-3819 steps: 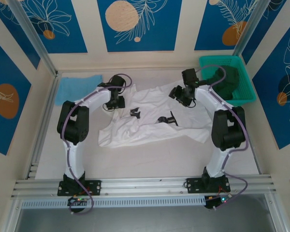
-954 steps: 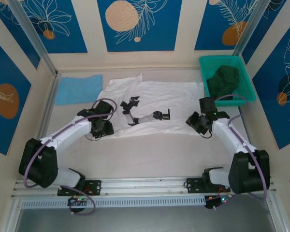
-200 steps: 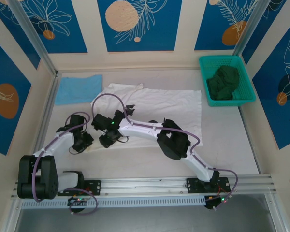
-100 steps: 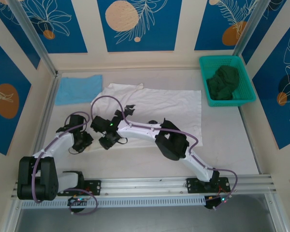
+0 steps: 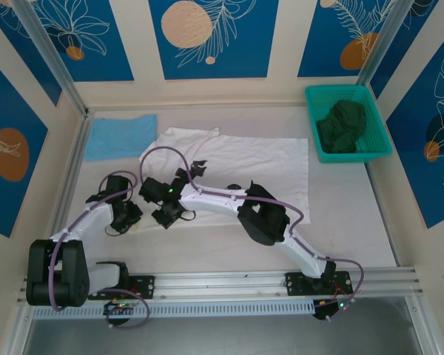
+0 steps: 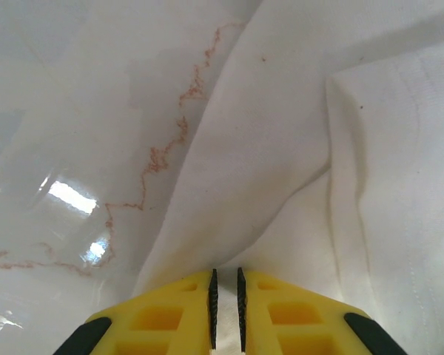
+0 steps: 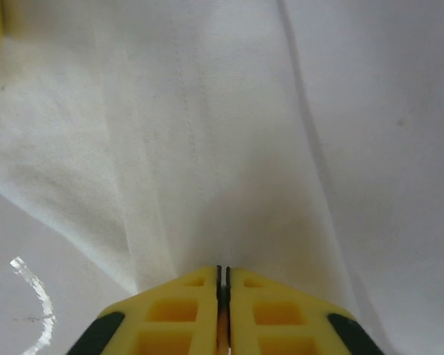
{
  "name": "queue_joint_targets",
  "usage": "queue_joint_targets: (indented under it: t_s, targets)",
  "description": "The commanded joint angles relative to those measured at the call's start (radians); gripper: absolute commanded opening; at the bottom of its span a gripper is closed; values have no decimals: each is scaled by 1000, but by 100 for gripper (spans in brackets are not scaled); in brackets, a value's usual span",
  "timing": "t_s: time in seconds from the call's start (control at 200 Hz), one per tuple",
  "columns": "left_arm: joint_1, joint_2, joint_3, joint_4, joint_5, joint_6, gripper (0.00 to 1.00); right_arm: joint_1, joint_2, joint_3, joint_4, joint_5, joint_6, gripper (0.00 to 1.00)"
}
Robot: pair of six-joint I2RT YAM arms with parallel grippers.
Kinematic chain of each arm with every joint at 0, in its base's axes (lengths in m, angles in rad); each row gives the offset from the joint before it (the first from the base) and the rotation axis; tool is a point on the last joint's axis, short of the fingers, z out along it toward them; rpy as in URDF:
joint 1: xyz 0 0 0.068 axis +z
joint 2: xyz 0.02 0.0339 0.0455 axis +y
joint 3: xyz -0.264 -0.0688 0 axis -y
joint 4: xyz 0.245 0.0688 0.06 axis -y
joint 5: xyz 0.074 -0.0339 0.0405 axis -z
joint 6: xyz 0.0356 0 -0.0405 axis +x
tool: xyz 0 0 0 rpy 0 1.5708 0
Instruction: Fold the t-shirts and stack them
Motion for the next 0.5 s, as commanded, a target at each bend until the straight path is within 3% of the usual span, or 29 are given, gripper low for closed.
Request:
queue_joint_targets:
  t_s: [0.0,0.495]
  targets:
    - [13,-14,-4,-17,-28,12,16,-16,-82,-33,13,-41,16,6]
    - [13,-13,5,-20,-75,28,14,-195,-152,-122,100,-150,208,1]
